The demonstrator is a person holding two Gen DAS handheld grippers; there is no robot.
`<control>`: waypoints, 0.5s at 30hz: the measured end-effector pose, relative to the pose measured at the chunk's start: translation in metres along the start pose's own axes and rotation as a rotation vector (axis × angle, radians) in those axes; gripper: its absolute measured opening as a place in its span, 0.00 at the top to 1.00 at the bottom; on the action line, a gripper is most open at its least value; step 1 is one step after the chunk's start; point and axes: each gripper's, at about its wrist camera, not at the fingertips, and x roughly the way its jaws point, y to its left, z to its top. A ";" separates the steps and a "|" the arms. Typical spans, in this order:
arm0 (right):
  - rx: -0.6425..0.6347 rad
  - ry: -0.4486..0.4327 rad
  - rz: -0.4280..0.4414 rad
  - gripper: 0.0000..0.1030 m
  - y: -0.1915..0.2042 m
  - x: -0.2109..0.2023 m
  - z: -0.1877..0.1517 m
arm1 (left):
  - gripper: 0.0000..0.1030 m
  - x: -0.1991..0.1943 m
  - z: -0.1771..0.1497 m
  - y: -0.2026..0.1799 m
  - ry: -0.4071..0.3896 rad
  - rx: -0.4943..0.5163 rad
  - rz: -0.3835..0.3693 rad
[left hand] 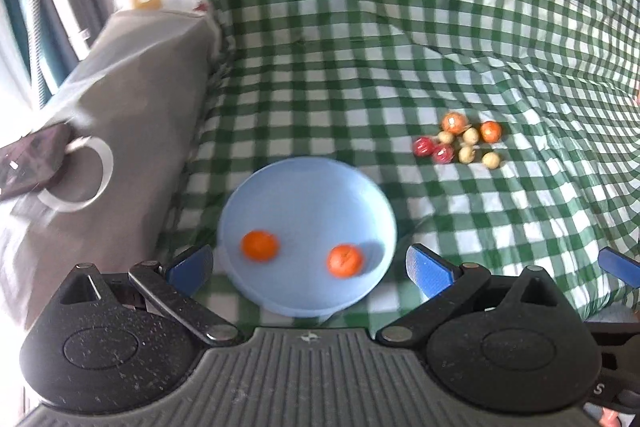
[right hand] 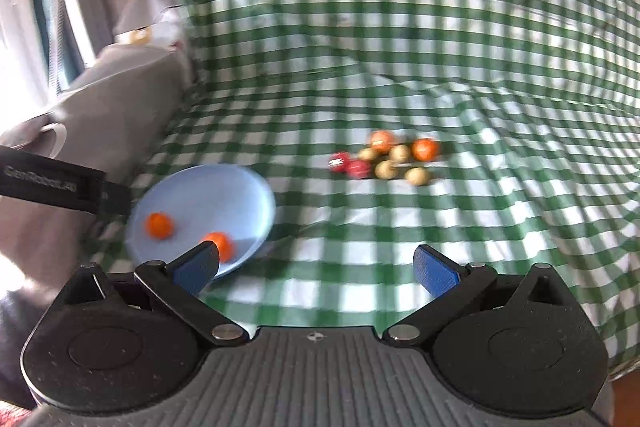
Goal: Organize fruits
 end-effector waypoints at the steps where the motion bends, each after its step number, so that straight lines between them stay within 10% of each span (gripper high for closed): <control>1: 0.008 -0.004 -0.019 0.01 -0.008 0.005 0.002 | 0.00 0.007 0.007 -0.007 0.006 0.006 -0.012; 15: 0.033 0.000 -0.174 0.01 -0.114 0.150 0.028 | 0.00 0.171 0.084 -0.105 0.197 -0.008 -0.105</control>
